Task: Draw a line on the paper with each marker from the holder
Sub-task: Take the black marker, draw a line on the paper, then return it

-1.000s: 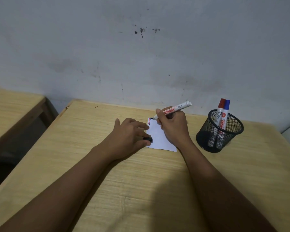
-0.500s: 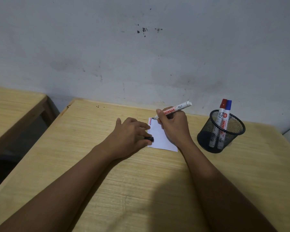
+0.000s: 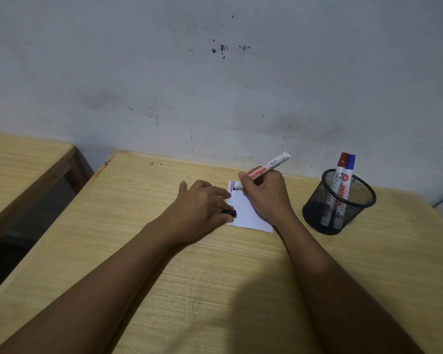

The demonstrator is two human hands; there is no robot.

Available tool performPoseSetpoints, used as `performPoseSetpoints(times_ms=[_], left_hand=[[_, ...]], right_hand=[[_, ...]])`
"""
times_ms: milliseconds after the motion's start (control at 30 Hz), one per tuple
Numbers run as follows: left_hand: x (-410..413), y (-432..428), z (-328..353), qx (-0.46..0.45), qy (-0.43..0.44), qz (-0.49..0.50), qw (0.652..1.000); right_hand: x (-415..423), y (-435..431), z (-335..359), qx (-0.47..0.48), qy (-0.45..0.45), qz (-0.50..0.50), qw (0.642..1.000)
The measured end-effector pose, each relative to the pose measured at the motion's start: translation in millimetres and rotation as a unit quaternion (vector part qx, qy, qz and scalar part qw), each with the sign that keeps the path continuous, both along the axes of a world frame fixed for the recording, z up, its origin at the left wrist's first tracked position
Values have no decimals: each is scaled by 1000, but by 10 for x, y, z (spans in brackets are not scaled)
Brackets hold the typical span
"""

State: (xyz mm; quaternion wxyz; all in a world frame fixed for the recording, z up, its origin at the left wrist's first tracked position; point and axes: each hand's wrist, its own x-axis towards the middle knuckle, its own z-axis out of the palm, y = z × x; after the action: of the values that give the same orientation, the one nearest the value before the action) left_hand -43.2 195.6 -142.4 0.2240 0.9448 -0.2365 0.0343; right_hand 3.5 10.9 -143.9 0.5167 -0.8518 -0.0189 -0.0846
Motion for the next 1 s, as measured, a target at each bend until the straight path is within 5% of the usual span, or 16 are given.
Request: performPoseSetpoints(times_ms=[300,633,1000], left_hand=[[17,9,-33,-2,-4,1,1000],[4,-13,62,-13,21,8,1000],[-339,-188,956,-203,-33,34,978]], right_hand=[[-5,-6,-8,-7,-4,10,1000],[-72,-134,240,243,11,-6,970],[-876,-482,1416,244,-117,7,963]])
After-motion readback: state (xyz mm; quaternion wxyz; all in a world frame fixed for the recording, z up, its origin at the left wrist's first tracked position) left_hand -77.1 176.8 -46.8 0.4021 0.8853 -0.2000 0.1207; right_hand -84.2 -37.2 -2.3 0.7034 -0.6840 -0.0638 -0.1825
